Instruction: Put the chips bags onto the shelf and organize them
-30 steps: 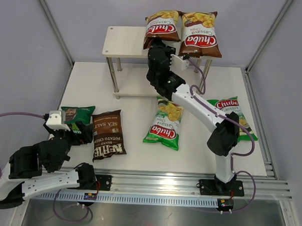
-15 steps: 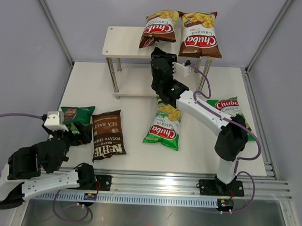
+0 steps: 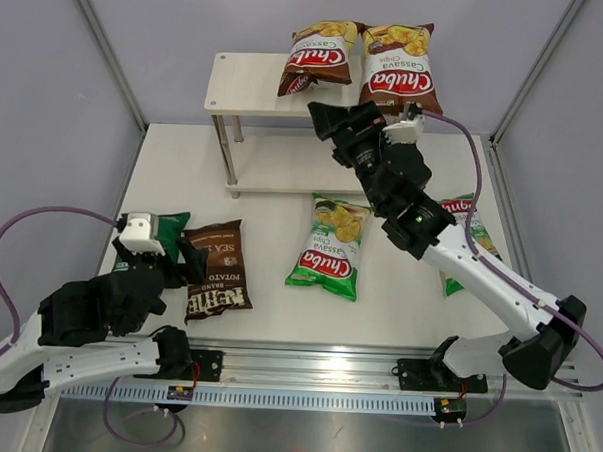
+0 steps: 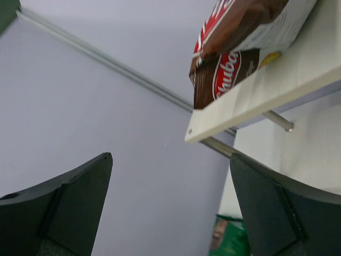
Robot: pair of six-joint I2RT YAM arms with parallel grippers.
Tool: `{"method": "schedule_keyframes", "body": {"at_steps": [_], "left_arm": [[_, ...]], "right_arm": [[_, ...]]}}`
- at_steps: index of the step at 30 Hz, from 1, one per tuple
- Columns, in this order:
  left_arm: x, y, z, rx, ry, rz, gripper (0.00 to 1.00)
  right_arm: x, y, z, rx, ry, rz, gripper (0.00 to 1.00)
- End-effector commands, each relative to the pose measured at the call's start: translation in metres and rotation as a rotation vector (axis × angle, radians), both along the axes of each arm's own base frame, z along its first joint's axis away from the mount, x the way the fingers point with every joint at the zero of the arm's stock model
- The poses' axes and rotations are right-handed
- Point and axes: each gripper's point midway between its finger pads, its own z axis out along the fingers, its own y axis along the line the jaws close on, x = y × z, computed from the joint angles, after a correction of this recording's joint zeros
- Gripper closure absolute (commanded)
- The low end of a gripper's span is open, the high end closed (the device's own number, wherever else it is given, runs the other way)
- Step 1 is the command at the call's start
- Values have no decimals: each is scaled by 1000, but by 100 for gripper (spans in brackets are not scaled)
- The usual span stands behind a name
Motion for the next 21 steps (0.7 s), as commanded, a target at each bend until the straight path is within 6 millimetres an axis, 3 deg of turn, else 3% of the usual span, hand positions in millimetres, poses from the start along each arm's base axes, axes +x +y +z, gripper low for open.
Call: {"method": "schedule_keyframes", "body": {"at_steps": [1,2,4,5,8,11,14,15,17,18,20,21], "left_arm": [[3,-18,3,-59,25,-3,1],[3,-17,-2,-30,39,10,1],[3,-15,-6,-19,45,25,1],[3,-12,-8,-15,45,27,1],[0,-9,-13,28,47,-5,1],[-4,-6,-13,51,48,-35,1],[-3,-7,-10,78,20,-71,1],[-2,-5,-9,67,5,-68,1],[-1,-4,-9,51,-5,-57,1],[0,-1,-8,31,-9,-29,1],[-1,5,-11,35,1,-6,1],[-1,6,-10,30,1,2,1]], "right_arm": [[-40,31,-53,-335,-40,277,1],[-53,41,-87,-390,-4,381,0],[-73,48,-111,-397,-11,488,0],[-88,57,-140,-383,-26,587,1],[-114,70,-188,-280,-16,745,0],[-114,89,-242,-373,112,801,0],[-117,114,-269,-464,136,795,1],[-115,121,-288,-486,170,799,1],[-110,135,-296,-477,198,801,0],[-107,141,-321,-487,250,809,1],[-104,156,-328,-455,260,831,1],[-104,163,-352,-474,299,846,1]]}}
